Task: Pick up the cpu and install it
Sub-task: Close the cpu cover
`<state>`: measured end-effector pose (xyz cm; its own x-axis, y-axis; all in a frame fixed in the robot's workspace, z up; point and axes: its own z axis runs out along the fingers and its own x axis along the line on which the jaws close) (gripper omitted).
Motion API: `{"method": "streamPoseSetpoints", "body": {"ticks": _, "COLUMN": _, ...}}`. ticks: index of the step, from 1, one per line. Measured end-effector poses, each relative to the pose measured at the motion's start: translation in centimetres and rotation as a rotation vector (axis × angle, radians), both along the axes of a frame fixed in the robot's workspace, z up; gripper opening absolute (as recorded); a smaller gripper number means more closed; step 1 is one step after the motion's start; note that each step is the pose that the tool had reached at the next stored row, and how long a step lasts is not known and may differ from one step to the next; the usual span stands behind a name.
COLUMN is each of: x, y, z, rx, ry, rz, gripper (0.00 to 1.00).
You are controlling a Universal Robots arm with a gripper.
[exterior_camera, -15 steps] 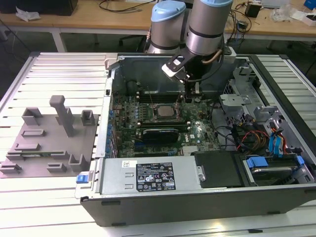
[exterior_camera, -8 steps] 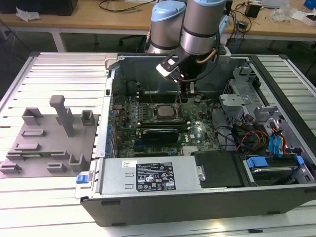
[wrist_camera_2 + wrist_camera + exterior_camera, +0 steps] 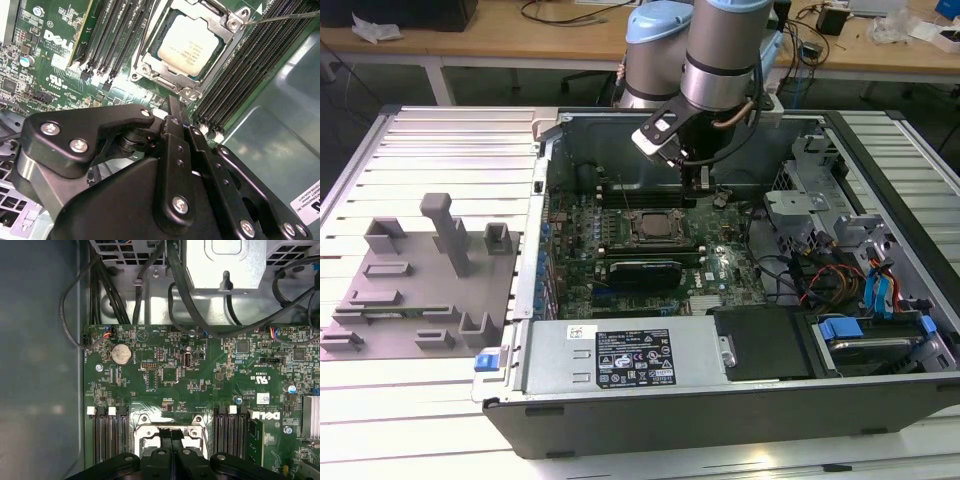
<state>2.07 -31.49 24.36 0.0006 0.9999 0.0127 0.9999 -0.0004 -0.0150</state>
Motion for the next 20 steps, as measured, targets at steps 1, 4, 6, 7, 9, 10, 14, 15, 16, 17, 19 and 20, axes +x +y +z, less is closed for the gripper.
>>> {"method": "streamPoseSetpoints", "body": {"ticks": 1, "x": 0.00, "y": 0.00, "z": 0.00, "rx": -0.0001, "ry": 0.0059, "rz": 0.000, "gripper": 0.11}}
{"method": "streamPoseSetpoints", "body": {"ticks": 4, "x": 0.00, "y": 0.00, "z": -0.01, "rx": -0.0001, "ry": 0.0065, "rz": 0.000, "gripper": 0.11}}
{"method": "streamPoseSetpoints", "body": {"ticks": 6, "x": -0.02, "y": 0.00, "z": -0.01, "rx": -0.0002, "ry": 0.0066, "rz": 0.000, "gripper": 0.11}}
{"method": "streamPoseSetpoints", "body": {"ticks": 7, "x": -0.16, "y": 0.00, "z": -0.08, "rx": 0.0002, "ry": 0.0064, "rz": 0.000, "gripper": 0.11}}
{"method": "streamPoseSetpoints", "body": {"ticks": 9, "x": -0.65, "y": 0.00, "z": -0.21, "rx": 0.0000, "ry": 0.0065, "rz": 0.000, "gripper": 0.11}}
{"method": "streamPoseSetpoints", "body": {"ticks": 10, "x": -0.83, "y": 0.00, "z": -0.25, "rx": 0.0000, "ry": 0.0066, "rz": 0.000, "gripper": 0.11}}
{"method": "streamPoseSetpoints", "body": {"ticks": 14, "x": -2.16, "y": -0.07, "z": -0.60, "rx": -0.0003, "ry": 0.0068, "rz": 0.000, "gripper": 0.11}}
{"method": "streamPoseSetpoints", "body": {"ticks": 15, "x": -2.48, "y": -0.13, "z": -0.68, "rx": -0.0002, "ry": 0.0069, "rz": 0.000, "gripper": 0.11}}
{"method": "streamPoseSetpoints", "body": {"ticks": 16, "x": -2.81, "y": -0.20, "z": -0.76, "rx": 0.0001, "ry": 0.0068, "rz": 0.000, "gripper": 0.11}}
{"method": "streamPoseSetpoints", "body": {"ticks": 17, "x": -3.07, "y": -0.28, "z": -0.81, "rx": 0.0000, "ry": 0.0069, "rz": 0.000, "gripper": 0.11}}
{"method": "streamPoseSetpoints", "body": {"ticks": 19, "x": -3.76, "y": -0.68, "z": -0.97, "rx": -0.0002, "ry": 0.0080, "rz": 0.000, "gripper": 0.11}}
{"method": "streamPoseSetpoints", "body": {"ticks": 20, "x": -3.90, "y": -0.83, "z": -1.02, "rx": 0.0001, "ry": 0.0082, "rz": 0.000, "gripper": 0.11}}
